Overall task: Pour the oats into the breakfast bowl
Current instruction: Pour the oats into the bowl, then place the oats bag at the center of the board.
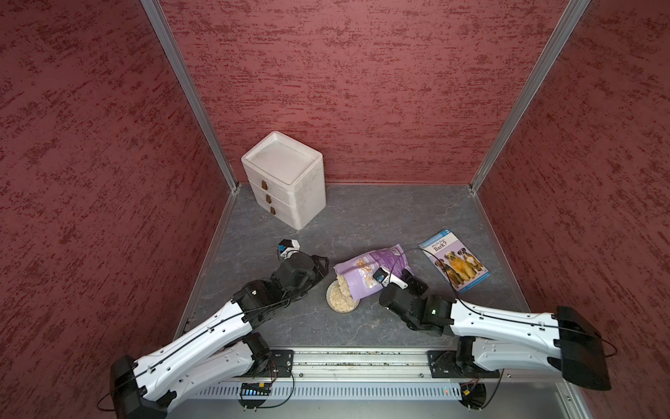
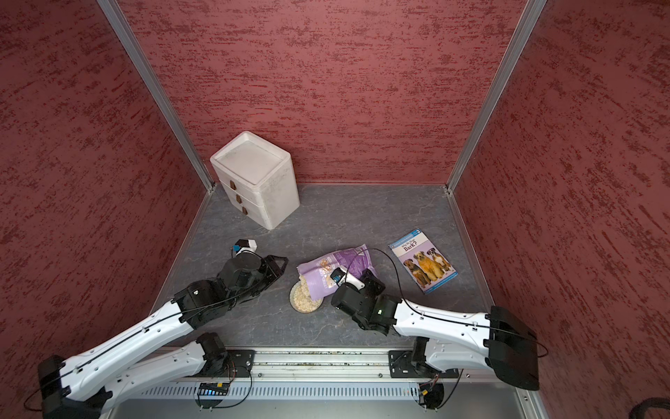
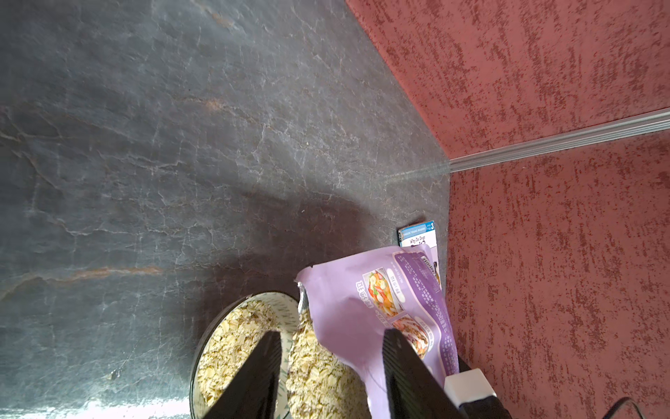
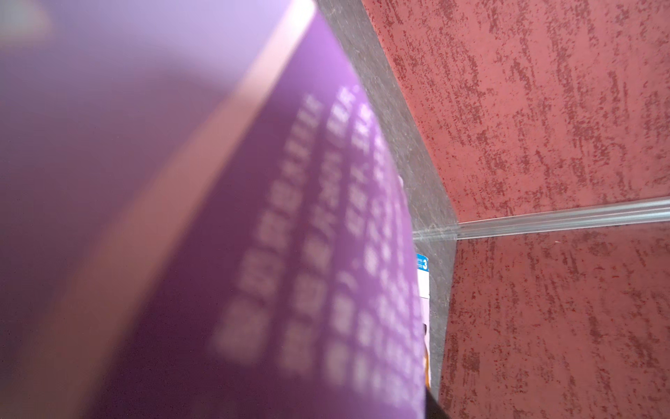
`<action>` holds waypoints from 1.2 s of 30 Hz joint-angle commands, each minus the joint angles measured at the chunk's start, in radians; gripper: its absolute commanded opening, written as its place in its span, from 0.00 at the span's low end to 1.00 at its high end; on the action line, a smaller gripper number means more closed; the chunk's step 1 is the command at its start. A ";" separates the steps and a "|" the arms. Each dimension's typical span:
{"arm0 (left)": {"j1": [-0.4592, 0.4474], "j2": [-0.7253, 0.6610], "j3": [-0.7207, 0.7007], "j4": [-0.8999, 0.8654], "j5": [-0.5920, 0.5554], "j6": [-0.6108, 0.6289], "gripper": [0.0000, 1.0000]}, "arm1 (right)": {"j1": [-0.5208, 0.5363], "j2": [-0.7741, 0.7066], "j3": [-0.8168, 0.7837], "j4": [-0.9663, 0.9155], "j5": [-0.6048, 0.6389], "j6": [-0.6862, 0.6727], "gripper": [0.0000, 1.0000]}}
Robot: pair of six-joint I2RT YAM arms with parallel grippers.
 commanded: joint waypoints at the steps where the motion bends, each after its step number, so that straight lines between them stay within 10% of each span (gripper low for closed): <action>1: 0.010 -0.034 0.058 -0.064 -0.068 0.067 0.49 | -0.013 -0.063 0.049 0.094 0.033 0.113 0.00; 36: 0.010 -0.025 0.087 0.026 0.027 0.127 0.49 | -0.085 -0.417 -0.172 0.565 -0.337 0.684 0.00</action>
